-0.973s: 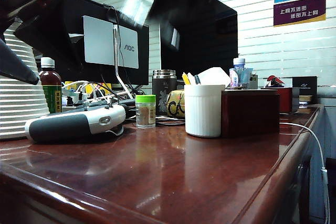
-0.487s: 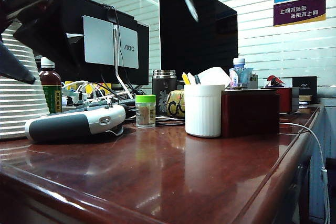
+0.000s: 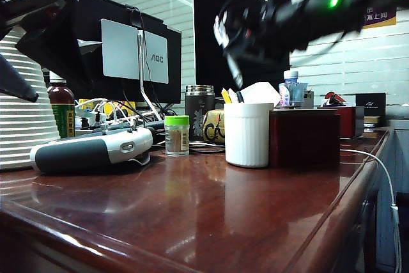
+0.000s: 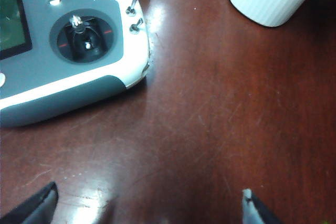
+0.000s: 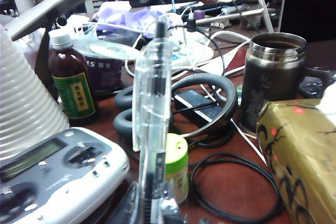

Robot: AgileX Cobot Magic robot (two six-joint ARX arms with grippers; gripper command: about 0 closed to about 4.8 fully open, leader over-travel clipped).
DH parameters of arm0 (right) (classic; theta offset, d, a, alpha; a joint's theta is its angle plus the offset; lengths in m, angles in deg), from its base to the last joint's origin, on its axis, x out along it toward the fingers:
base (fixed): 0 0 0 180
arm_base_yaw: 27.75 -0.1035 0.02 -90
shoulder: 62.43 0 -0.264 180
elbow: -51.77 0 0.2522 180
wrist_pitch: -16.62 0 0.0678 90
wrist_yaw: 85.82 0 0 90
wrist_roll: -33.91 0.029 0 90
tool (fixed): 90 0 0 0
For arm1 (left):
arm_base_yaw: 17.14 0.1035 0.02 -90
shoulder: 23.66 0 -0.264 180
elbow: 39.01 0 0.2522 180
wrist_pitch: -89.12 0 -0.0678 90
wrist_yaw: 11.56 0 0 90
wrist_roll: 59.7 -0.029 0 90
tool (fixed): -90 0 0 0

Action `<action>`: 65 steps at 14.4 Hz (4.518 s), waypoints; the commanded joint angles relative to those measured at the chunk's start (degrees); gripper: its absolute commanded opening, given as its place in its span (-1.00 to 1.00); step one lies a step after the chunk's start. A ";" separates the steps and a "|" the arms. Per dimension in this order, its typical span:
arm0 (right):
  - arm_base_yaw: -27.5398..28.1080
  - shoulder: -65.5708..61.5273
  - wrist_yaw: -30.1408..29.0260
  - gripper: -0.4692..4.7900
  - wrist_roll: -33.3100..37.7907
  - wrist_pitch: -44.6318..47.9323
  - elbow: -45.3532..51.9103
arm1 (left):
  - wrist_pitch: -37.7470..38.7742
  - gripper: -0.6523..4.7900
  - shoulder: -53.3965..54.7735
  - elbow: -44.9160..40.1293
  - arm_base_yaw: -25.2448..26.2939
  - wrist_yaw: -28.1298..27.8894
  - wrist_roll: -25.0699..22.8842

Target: Pick up all the pens on the desk and put them into the pen holder one by one.

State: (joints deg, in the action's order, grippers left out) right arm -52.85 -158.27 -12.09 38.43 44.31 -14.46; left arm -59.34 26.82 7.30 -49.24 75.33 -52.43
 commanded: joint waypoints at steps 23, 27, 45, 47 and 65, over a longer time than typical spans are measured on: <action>0.63 0.48 4.20 0.05 -6.45 -3.17 -0.28 | 1.20 1.00 -0.07 0.15 -0.09 -0.74 -0.20; 0.68 15.91 6.10 0.05 -6.51 -11.58 -0.28 | 0.00 1.00 -0.07 0.17 -0.09 -0.74 -0.22; 1.11 95.23 10.43 -0.82 -6.21 -63.21 22.95 | 2.60 -0.78 -49.79 -6.58 0.00 0.98 3.04; 0.92 92.91 7.98 -0.82 1.97 -51.78 30.18 | -7.52 -0.78 -48.81 -15.85 0.00 1.84 14.16; 1.01 92.91 13.60 -0.62 2.95 -49.09 52.26 | -8.79 -0.78 -50.36 -32.15 3.08 -6.71 6.29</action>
State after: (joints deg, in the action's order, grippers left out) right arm -51.85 -65.64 1.35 41.38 -5.50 37.56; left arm -68.65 -23.54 -24.76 -47.12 68.72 -45.96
